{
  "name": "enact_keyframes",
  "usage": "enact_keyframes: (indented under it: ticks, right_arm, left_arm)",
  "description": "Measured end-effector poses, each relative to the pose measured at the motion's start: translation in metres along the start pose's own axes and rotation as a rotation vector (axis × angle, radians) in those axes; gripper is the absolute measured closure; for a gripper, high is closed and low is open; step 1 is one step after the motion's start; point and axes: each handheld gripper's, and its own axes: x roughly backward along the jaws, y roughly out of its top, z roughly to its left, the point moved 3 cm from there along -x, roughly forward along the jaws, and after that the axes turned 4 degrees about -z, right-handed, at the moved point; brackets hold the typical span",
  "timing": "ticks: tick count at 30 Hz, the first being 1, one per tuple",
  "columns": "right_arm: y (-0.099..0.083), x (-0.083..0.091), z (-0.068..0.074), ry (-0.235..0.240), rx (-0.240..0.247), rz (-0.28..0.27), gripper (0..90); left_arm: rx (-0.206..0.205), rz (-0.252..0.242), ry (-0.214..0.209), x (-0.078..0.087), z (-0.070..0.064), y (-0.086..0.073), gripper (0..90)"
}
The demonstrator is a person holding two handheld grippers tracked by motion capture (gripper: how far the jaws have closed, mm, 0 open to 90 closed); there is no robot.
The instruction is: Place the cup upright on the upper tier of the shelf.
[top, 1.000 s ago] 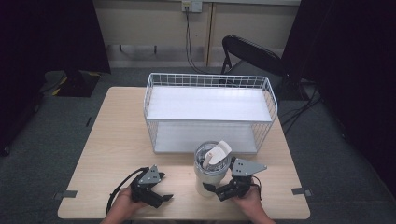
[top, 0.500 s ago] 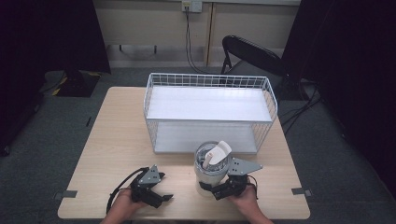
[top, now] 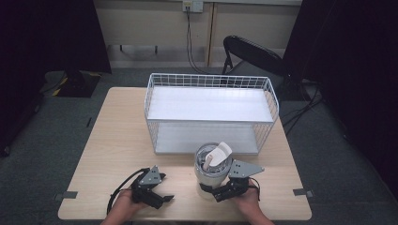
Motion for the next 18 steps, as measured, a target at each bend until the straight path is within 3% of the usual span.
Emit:
enact_keyframes:
  ticks: [11,18]
  right_arm:
    - [0.026,0.012,-0.001,0.021,-0.002,-0.071,9.9]
    - [0.04,0.026,-0.01,-0.014,0.004,-0.069,9.9]
  left_arm:
    - [0.0,0.0,0.0,0.0,0.0,0.0,15.1]
    - [0.0,0.0,0.0,0.0,0.0,0.0,15.1]
